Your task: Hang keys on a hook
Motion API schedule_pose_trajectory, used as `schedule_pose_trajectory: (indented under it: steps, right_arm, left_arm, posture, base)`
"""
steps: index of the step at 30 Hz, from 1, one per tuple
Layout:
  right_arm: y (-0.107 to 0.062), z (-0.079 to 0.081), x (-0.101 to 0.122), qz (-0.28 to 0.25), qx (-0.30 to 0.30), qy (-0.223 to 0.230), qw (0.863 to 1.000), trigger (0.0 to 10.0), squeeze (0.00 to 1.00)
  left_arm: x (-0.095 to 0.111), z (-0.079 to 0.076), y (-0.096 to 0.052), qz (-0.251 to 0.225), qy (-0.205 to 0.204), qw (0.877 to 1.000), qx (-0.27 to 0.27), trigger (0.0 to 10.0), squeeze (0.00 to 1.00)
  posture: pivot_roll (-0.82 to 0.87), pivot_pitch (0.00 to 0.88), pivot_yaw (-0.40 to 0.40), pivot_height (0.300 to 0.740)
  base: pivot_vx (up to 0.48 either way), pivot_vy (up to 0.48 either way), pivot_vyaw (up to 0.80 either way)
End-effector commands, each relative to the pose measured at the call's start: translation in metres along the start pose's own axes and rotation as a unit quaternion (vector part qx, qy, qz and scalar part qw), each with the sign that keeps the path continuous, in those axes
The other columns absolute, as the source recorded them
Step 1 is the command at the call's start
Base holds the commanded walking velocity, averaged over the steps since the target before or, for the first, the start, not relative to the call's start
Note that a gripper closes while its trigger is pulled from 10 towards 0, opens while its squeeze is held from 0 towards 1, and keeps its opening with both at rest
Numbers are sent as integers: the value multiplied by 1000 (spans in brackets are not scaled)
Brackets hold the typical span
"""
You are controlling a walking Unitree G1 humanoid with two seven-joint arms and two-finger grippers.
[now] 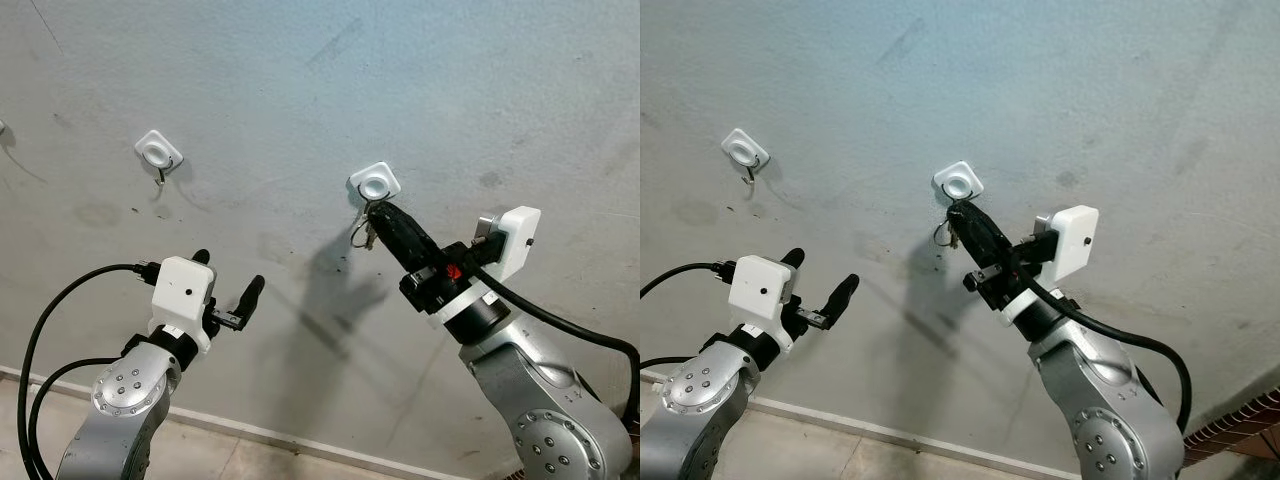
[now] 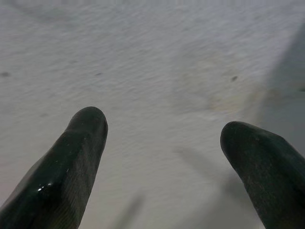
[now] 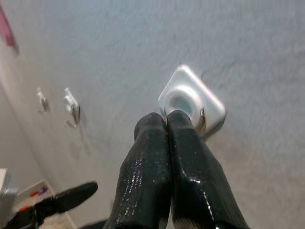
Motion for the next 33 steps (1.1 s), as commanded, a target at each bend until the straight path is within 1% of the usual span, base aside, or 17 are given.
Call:
schedule_pose_trajectory:
  steps: [1, 2, 4, 5, 6, 7, 9, 11, 13, 16, 21, 25, 27, 28, 30, 33]
  right_arm:
    - [3, 0, 0, -3, -7, -8, 1000, 10000, 0]
    - [4, 0, -1, -2, -9, -8, 1000, 10000, 0]
    - [5, 1, -4, 2, -9, -9, 1000, 10000, 0]
    - [5, 2, -7, 5, -9, -9, 1000, 10000, 0]
    - [5, 3, -9, 7, -9, -9, 1000, 10000, 0]
    - [5, 3, -9, 7, -9, -9, 1000, 10000, 0]
    - [6, 3, -9, 7, -10, -9, 1000, 10000, 0]
    - [7, 2, -9, 5, -13, -7, 1000, 10000, 0]
    - [11, 1, -7, -1, -20, -16, 1000, 10000, 0]
    - [14, -1, -5, -8, -25, -23, 999, 10000, 0]
    - [24, -4, -1, -24, -38, -26, 999, 10000, 0]
    - [31, -6, -3, -29, -52, -33, 998, 10000, 0]
    - [31, -9, -4, -28, -60, -38, 997, 10000, 0]
    - [28, -15, -7, -23, -74, -42, 996, 10000, 0]
    - [26, -19, -9, -19, -87, -48, 995, 10000, 0]
    - [20, -32, -12, -11, -118, -61, 991, 10000, 0]
  left_arm:
    - [4, -6, 2, -4, -3, 1000, -29, 10000, 0]
    - [6, -10, 2, -6, -4, 999, -44, 10000, 0]
    - [17, -22, 4, -23, -7, 996, -86, 10000, 0]
    - [28, -31, 6, -41, 3, 993, -114, 10000, 0]
    - [33, -37, 6, -48, 8, 990, -131, 10000, 0]
    - [33, -37, 6, -48, 8, 990, -131, 10000, 0]
    - [35, -43, 5, -53, 21, 988, -147, 10000, 0]
    - [36, -48, 5, -55, 25, 985, -160, 10000, 0]
    - [36, -53, 3, -53, 29, 983, -171, 10000, 0]
    - [35, -55, 3, -50, 27, 982, -179, 10000, 0]
    - [36, -54, 4, -48, 29, 982, -178, 10000, 0]
    - [36, -55, 4, -48, 31, 982, -179, 10000, 0]
    - [36, -55, 4, -48, 32, 982, -179, 10000, 0]
    - [36, -54, 4, -49, 32, 982, -178, 10000, 0]
    - [36, -54, 4, -49, 32, 982, -177, 10000, 0]
    - [36, -54, 4, -48, 32, 983, -177, 10000, 0]
  posture:
    - [231, 0, -33, 740]
    - [231, 0, -33, 740]
    - [242, 0, -36, 740]
    - [242, 0, -36, 740]
    - [242, 0, -36, 740]
    - [242, 0, -36, 740]
    - [241, 0, -31, 740]
    - [239, 0, -32, 740]
    - [237, 0, -32, 740]
    - [238, 0, -33, 740]
    - [243, 0, -33, 740]
    - [245, 0, -35, 740]
    - [247, 0, -37, 740]
    - [247, 0, -37, 740]
    - [247, 0, -37, 740]
    - [247, 0, -37, 740]
  base:
    - [0, 0, 0]
    - [0, 0, 0]
    - [0, 0, 0]
    - [0, 0, 0]
    - [0, 0, 0]
    - [0, 0, 0]
    - [0, 0, 0]
    - [0, 0, 0]
    - [0, 0, 0]
    - [0, 0, 0]
    - [0, 0, 0]
    - [0, 0, 0]
    - [0, 0, 0]
    - [0, 0, 0]
    - [0, 0, 0]
    - [0, 0, 0]
Point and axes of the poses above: a point about 5 cm out from each wrist's last joint towards the gripper, its own y axis pointing out of the wrist towards the gripper, its own x axis along the axis of the wrist's last joint, z = x × y, the point moved 5 cm from there along y, pointing out of the wrist towards the gripper, and after that the axes turned 3 degrees about y, right-handed, at the moved point
